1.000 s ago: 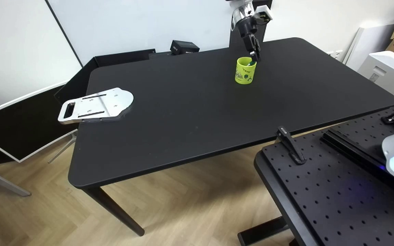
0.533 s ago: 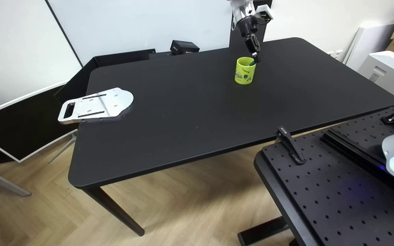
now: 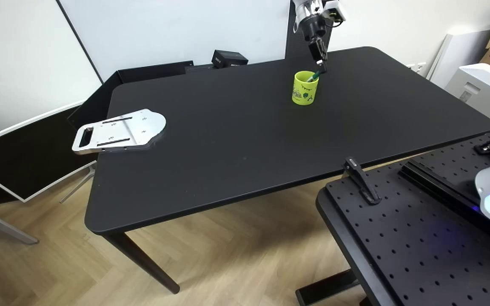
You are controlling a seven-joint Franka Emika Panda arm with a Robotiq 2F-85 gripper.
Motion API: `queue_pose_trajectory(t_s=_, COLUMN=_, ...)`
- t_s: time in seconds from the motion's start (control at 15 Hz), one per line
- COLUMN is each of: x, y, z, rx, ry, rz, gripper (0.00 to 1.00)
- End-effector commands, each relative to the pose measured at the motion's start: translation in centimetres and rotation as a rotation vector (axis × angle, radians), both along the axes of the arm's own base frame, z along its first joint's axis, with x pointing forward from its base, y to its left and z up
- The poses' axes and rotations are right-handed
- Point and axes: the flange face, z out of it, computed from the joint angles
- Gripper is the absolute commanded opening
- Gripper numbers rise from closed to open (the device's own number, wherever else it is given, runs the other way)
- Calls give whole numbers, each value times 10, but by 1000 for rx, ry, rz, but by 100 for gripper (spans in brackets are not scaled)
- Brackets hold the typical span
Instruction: Get the green marker from the yellow cup and place it on the table
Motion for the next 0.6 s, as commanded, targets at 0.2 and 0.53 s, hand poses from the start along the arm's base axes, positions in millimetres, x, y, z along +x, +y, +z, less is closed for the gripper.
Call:
queue_pose_trajectory(t_s=0.2, x=5, y=2, z=54, rx=-1, ry=17, rz=-37, gripper=4)
queue_pose_trajectory(t_s=0.53, x=3, y=5, z=91, rx=-3, ry=41, rz=-20, gripper=4)
